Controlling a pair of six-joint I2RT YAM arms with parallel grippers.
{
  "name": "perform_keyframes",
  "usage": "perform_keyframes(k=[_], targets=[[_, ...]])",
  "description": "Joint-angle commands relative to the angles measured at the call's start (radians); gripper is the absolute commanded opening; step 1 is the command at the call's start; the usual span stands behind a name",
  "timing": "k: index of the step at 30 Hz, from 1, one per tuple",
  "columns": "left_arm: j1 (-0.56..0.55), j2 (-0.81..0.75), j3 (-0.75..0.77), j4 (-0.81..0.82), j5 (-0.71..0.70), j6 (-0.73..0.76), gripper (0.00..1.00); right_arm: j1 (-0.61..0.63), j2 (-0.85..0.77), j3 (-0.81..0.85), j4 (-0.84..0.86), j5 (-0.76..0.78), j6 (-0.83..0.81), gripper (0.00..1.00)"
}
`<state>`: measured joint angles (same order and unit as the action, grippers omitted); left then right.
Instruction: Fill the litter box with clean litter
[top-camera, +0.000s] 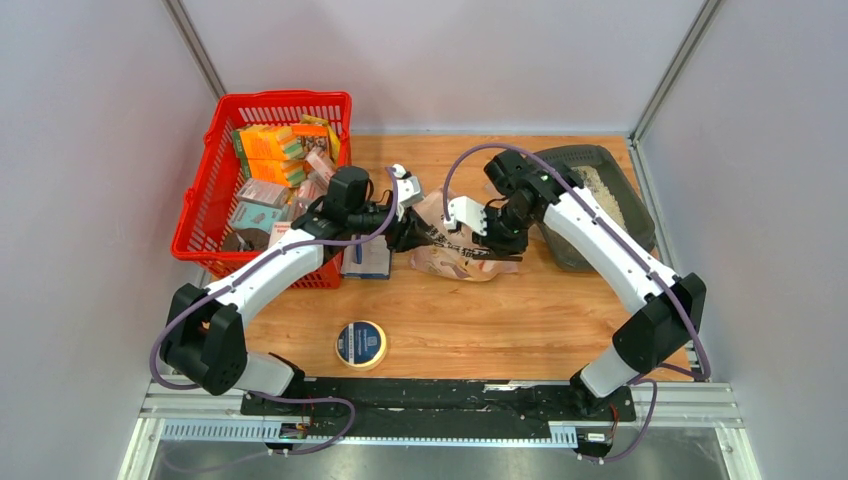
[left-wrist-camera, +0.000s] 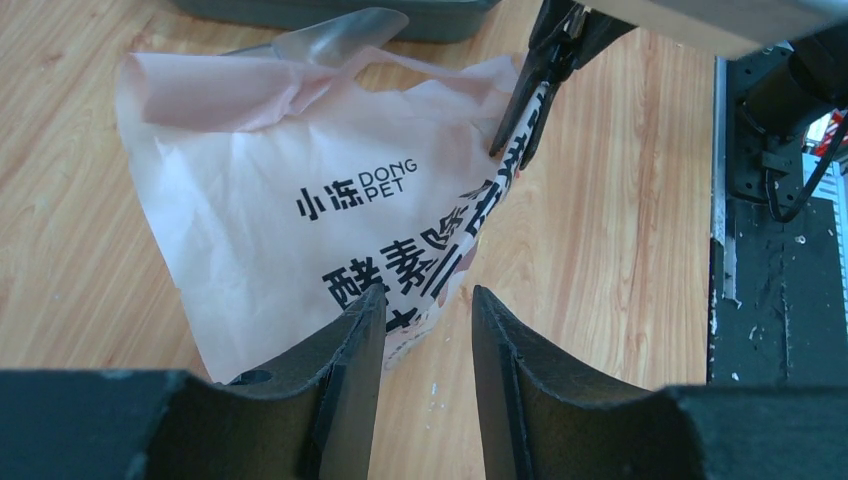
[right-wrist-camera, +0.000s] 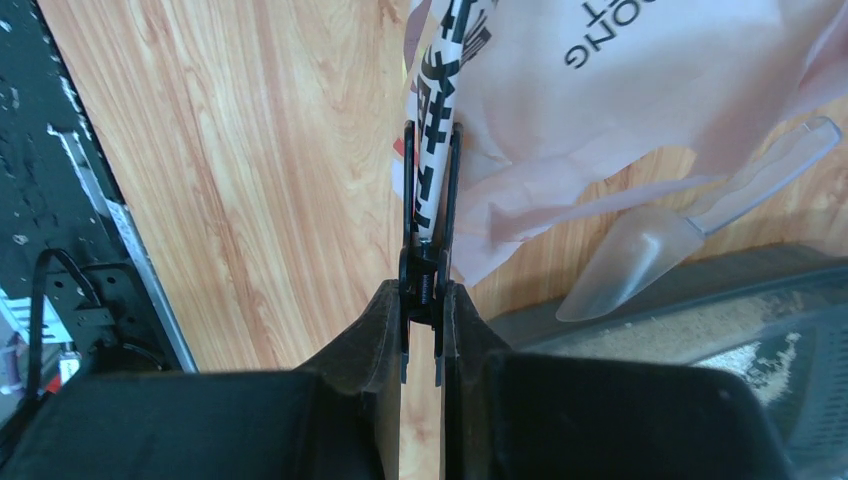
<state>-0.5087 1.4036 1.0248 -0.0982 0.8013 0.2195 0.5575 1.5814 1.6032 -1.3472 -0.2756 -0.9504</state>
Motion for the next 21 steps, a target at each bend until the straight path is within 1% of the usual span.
perform_keyframes(k=[1, 2, 4, 8, 14, 21], targets=[[0.004, -0.032, 0.015, -0.027, 0.027, 0.047, 0.45, 0.029, -0.041, -0.002, 0.029, 0.114, -0.010, 0.00], [0.006, -0.031, 0.017, -0.035, 0.039, 0.061, 0.45, 0.021, -0.037, 0.010, 0.023, 0.124, -0.004, 0.00], [0.007, -0.026, 0.021, -0.051, 0.050, 0.087, 0.45, -0.007, -0.017, 0.046, -0.016, 0.093, 0.012, 0.00], [0.027, -0.018, 0.044, -0.077, 0.049, 0.103, 0.45, -0.011, 0.009, 0.122, -0.070, 0.046, 0.070, 0.00], [0.056, 0.005, 0.060, -0.064, 0.049, 0.104, 0.45, 0.010, 0.026, 0.089, -0.029, -0.002, 0.170, 0.00], [0.070, 0.003, 0.060, -0.071, 0.052, 0.109, 0.45, 0.015, 0.086, 0.106, -0.013, -0.051, 0.171, 0.00]])
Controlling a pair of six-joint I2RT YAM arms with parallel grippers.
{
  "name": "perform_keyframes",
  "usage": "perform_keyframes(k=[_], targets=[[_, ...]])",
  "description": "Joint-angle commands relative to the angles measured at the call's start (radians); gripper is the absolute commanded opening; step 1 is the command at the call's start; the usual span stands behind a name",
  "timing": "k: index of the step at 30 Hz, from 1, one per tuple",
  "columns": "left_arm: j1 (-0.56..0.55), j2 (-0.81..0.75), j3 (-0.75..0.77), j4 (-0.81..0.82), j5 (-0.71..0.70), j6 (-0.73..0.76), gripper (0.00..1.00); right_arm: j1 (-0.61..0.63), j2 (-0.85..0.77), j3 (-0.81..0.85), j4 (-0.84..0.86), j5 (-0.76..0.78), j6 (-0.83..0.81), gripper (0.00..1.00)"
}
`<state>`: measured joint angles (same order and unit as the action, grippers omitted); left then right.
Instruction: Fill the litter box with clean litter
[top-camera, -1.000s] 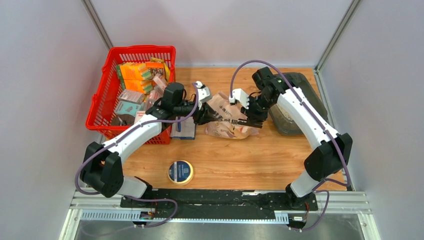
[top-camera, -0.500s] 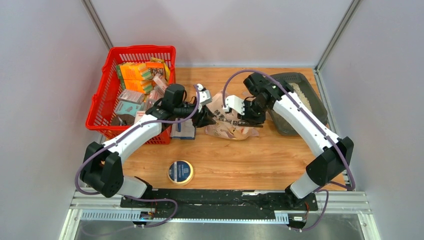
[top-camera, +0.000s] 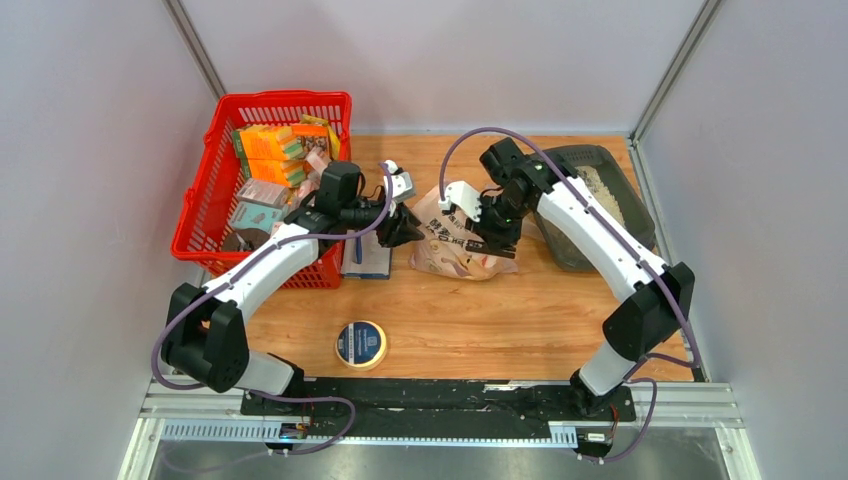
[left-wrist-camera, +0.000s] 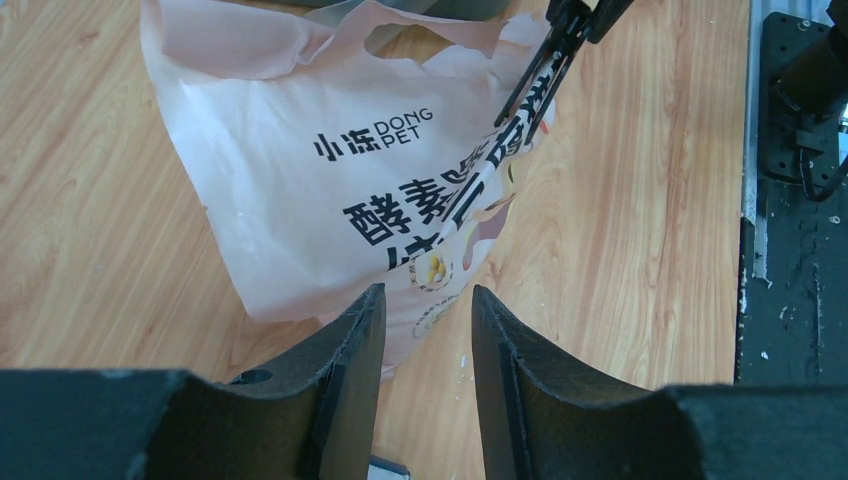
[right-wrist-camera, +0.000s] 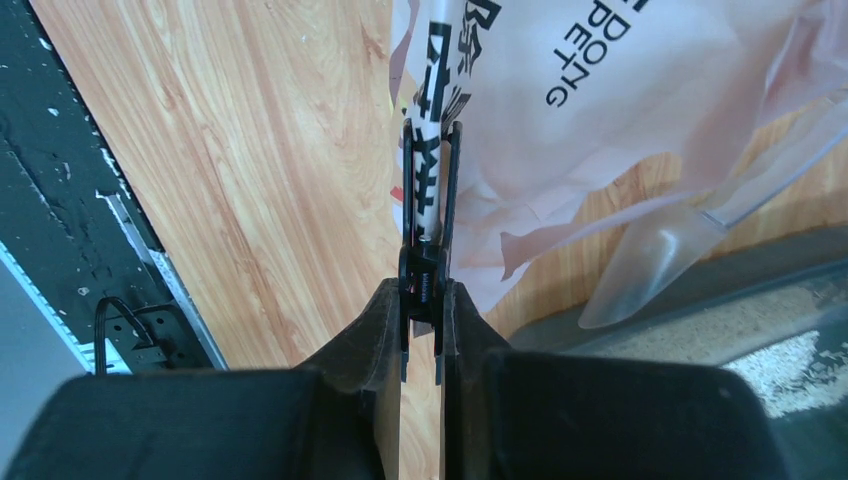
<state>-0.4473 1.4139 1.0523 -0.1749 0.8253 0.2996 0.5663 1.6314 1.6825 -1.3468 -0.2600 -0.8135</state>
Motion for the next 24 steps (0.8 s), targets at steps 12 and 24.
perform_keyframes(k=[12, 24], targets=[[0.025, -0.024, 0.002, -0.012, 0.026, 0.039, 0.45, 0.006, 0.035, -0.030, 0.103, -0.160, 0.051, 0.00], [0.025, -0.004, 0.014, -0.021, 0.025, 0.032, 0.45, -0.006, -0.005, -0.129, 0.233, -0.116, 0.068, 0.02]])
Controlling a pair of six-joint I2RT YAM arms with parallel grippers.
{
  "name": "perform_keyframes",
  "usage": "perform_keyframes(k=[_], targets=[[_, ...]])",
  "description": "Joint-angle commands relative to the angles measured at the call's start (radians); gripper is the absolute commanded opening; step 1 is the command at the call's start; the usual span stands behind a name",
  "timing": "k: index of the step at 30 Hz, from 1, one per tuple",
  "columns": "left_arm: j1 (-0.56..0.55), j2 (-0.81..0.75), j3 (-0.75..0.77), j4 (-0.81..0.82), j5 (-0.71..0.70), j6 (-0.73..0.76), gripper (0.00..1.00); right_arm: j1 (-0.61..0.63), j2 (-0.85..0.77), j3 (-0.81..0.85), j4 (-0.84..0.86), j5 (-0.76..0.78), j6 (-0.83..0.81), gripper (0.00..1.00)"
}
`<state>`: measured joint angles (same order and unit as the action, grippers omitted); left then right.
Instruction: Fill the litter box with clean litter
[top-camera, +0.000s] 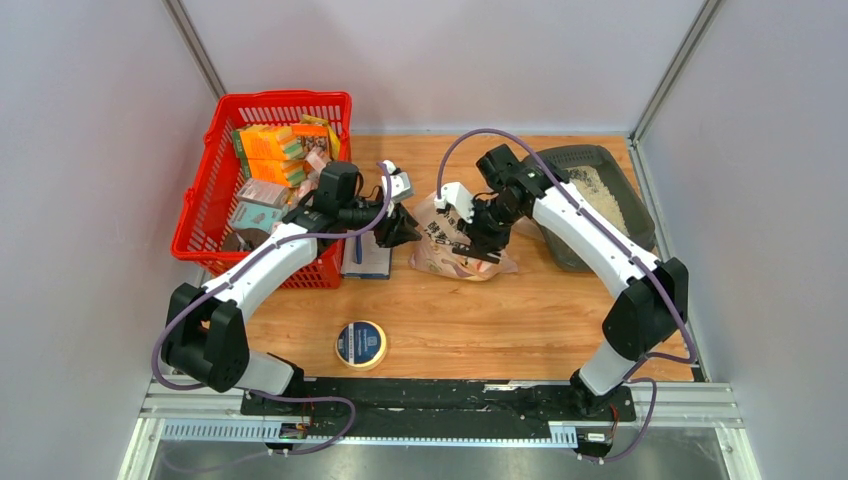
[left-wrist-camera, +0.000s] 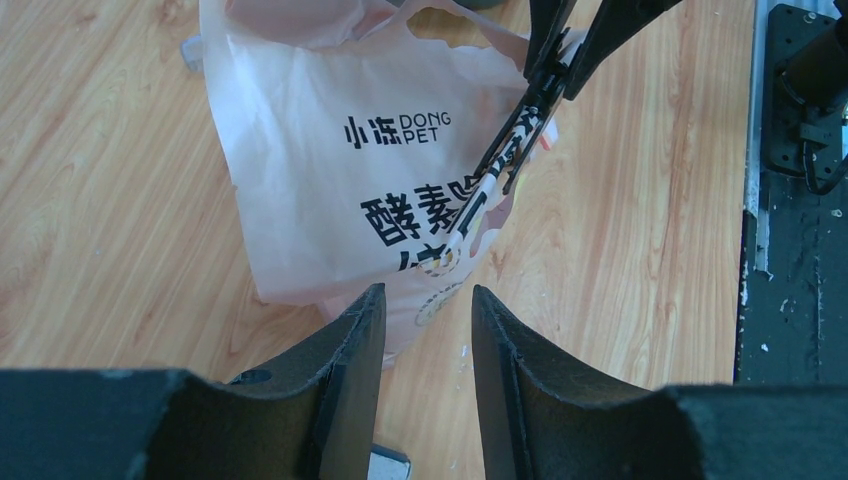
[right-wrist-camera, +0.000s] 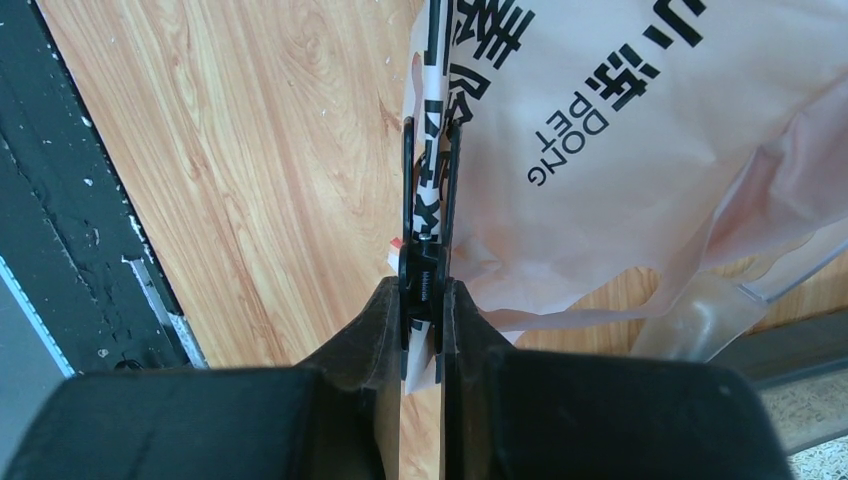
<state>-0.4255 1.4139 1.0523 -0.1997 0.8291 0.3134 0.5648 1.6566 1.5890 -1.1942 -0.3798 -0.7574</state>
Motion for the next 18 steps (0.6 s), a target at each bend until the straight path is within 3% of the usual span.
perform_keyframes(k=[1, 7, 15, 16, 17, 18], targets=[[0.004, -0.001, 0.018, 0.002, 0.021, 0.018, 0.45, -0.006, -0.029, -0.040, 0.084, 0.007, 0.015, 0.10], [0.004, 0.003, 0.044, -0.018, 0.013, 0.018, 0.45, -0.009, -0.037, -0.026, 0.097, 0.048, 0.039, 0.44], [0.011, -0.050, 0.095, -0.135, -0.048, 0.047, 0.48, -0.046, -0.052, 0.172, 0.031, 0.120, 0.078, 0.70], [0.013, -0.055, 0.103, -0.144, -0.068, 0.044, 0.52, -0.066, -0.055, 0.184, 0.036, 0.128, 0.125, 0.81], [0.013, -0.058, 0.113, -0.171, -0.097, 0.039, 0.57, -0.077, -0.060, 0.196, 0.047, 0.157, 0.154, 0.98], [0.013, -0.059, 0.144, -0.188, -0.158, 0.032, 0.57, -0.088, -0.061, 0.206, 0.089, 0.185, 0.197, 1.00]])
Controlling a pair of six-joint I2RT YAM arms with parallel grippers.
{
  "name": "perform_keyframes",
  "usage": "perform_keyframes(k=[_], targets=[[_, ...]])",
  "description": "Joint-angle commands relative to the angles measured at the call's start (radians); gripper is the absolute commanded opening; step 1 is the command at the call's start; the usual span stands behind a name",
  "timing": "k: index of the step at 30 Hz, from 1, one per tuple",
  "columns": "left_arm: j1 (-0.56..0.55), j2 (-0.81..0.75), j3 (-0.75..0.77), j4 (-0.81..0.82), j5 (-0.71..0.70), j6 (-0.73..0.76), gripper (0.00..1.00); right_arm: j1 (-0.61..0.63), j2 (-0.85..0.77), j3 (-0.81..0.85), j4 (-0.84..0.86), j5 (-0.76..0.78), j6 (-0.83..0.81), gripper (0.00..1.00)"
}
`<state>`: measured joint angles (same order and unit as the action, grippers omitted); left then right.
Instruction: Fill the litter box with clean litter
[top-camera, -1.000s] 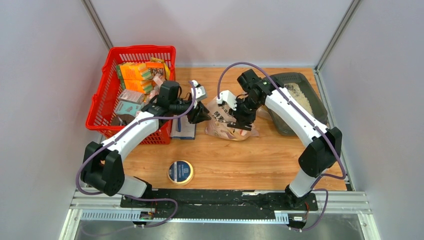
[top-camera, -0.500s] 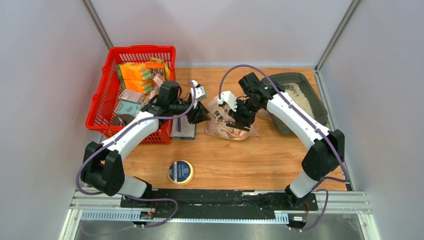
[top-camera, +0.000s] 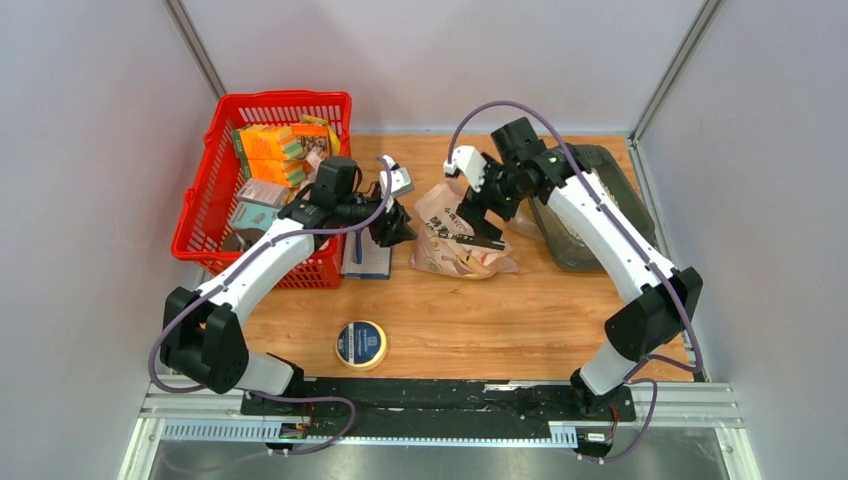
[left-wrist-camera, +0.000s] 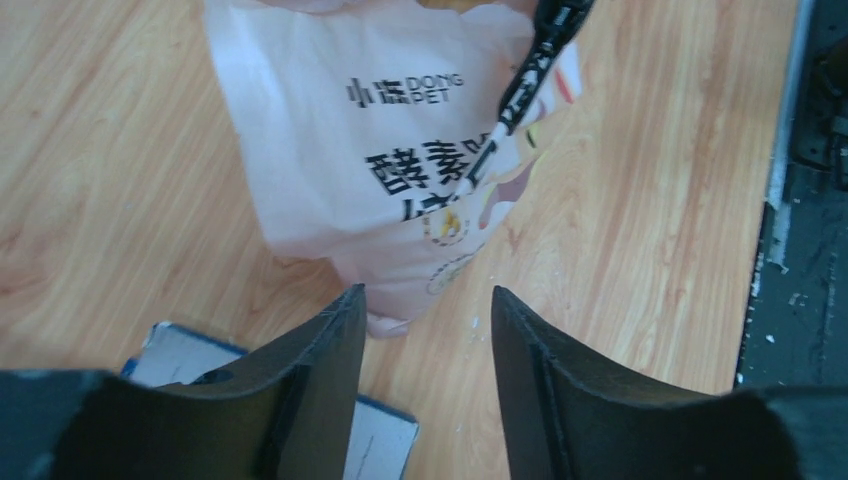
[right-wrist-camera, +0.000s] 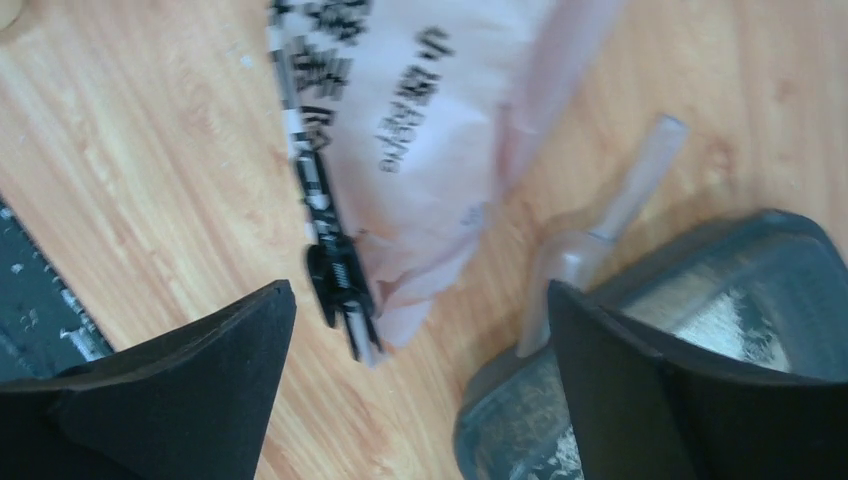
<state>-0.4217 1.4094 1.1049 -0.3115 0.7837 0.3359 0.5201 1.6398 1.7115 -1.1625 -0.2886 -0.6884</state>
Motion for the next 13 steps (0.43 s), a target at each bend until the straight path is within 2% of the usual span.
perform_keyframes(k=[1, 2, 3, 5, 6, 9, 13], targets=[[0.011, -0.053, 0.107, -0.096, -0.144, 0.006, 0.60, -0.061, -0.049, 0.073, 0.099, 0.136, 0.171, 1.00], [0.012, -0.049, 0.124, -0.127, -0.173, 0.005, 0.60, -0.063, -0.061, 0.056, 0.154, 0.211, 0.281, 1.00], [0.015, -0.046, 0.156, -0.141, -0.240, -0.006, 0.61, -0.063, -0.066, 0.031, 0.261, 0.391, 0.323, 1.00], [0.021, -0.038, 0.190, -0.181, -0.297, -0.011, 0.61, -0.063, -0.071, -0.029, 0.346, 0.546, 0.428, 1.00], [0.030, -0.036, 0.220, -0.190, -0.335, -0.020, 0.61, -0.061, -0.071, -0.045, 0.415, 0.672, 0.453, 1.00], [0.052, -0.036, 0.280, -0.210, -0.371, -0.028, 0.62, -0.063, -0.080, -0.070, 0.464, 0.758, 0.487, 1.00], [0.077, -0.038, 0.372, -0.241, -0.420, 0.000, 0.64, -0.063, -0.118, -0.052, 0.506, 0.750, 0.516, 1.00]])
